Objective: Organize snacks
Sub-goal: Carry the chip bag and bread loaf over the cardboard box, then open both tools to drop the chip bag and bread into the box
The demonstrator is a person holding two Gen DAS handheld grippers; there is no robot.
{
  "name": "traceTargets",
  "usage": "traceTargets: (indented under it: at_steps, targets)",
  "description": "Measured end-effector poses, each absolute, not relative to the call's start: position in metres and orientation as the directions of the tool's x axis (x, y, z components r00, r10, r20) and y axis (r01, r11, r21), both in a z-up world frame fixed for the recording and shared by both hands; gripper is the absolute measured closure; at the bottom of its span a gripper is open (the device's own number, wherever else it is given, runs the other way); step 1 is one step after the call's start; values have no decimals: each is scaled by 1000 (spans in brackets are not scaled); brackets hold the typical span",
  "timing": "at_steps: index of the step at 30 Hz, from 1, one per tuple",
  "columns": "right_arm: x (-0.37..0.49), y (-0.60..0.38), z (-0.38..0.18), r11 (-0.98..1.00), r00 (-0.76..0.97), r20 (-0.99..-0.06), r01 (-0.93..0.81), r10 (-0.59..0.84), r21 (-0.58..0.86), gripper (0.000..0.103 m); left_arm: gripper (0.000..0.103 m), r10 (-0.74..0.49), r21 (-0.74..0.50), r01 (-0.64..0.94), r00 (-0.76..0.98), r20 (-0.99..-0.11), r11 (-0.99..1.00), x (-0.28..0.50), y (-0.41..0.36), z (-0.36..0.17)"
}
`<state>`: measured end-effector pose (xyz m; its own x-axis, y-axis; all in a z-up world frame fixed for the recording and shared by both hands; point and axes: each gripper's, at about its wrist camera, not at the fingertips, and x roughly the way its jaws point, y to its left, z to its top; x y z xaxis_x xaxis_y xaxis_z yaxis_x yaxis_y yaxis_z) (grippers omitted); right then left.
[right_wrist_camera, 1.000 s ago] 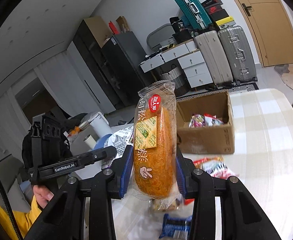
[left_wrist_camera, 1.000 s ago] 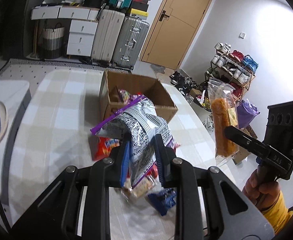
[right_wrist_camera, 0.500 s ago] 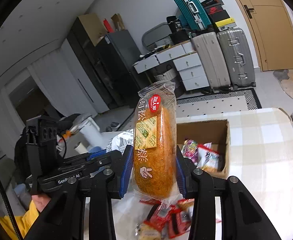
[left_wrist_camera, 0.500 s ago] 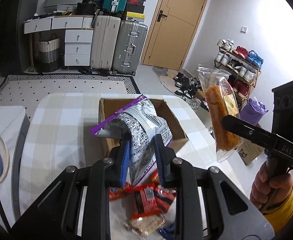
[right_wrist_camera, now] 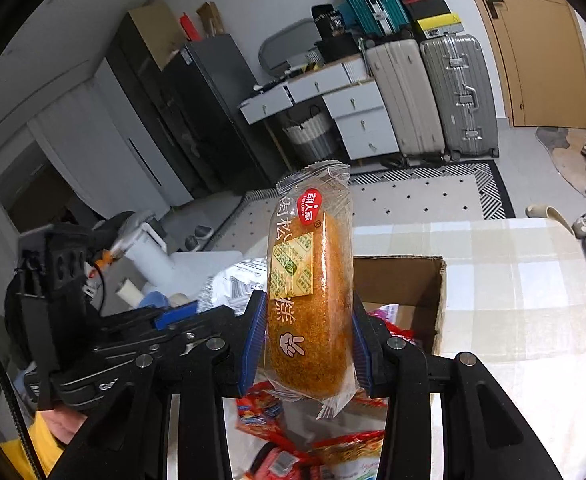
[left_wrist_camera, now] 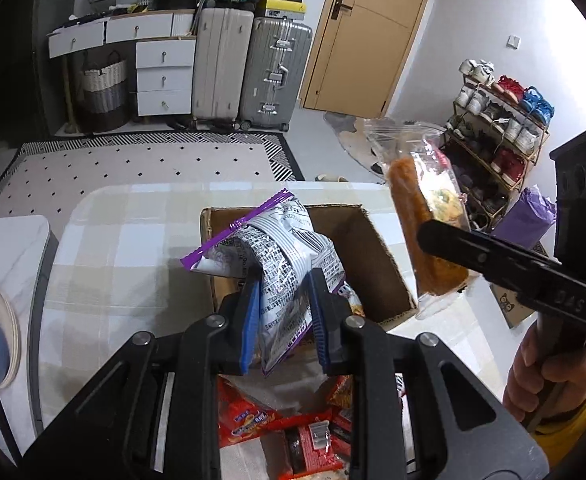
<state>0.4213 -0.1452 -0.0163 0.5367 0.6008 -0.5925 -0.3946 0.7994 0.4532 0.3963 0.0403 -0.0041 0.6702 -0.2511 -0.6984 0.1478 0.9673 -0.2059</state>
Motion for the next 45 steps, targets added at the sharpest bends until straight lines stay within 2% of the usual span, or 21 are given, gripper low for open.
traceTargets:
  at_steps: [14, 23, 35, 38, 41, 45]
  targets:
    - [454, -138, -69, 824, 477, -672, -355, 566, 442, 64, 83, -253, -178, 182, 618, -744, 967, 445, 15, -46]
    - [462, -136, -81, 832, 464, -691, -345, 554, 435, 64, 82, -275, -201, 189, 605, -748, 961, 456, 19, -64]
    - [463, -126, -85, 849, 463, -715, -357, 524, 390, 64, 82, -249, -170, 186, 605, -757, 968, 456, 21, -70]
    - [463, -123, -87, 855, 463, -725, -363, 510, 370, 63, 76, -246, -169, 182, 604, -758, 969, 453, 22, -69]
    - [463, -122, -87, 856, 464, -725, -363, 508, 368, 53, 72, -234, -162, 172, 605, -761, 972, 451, 24, -71]
    - [456, -125, -77, 858, 499, -703, -374, 507, 353, 52, 71, -222, -158, 159, 602, -767, 975, 450, 26, -71]
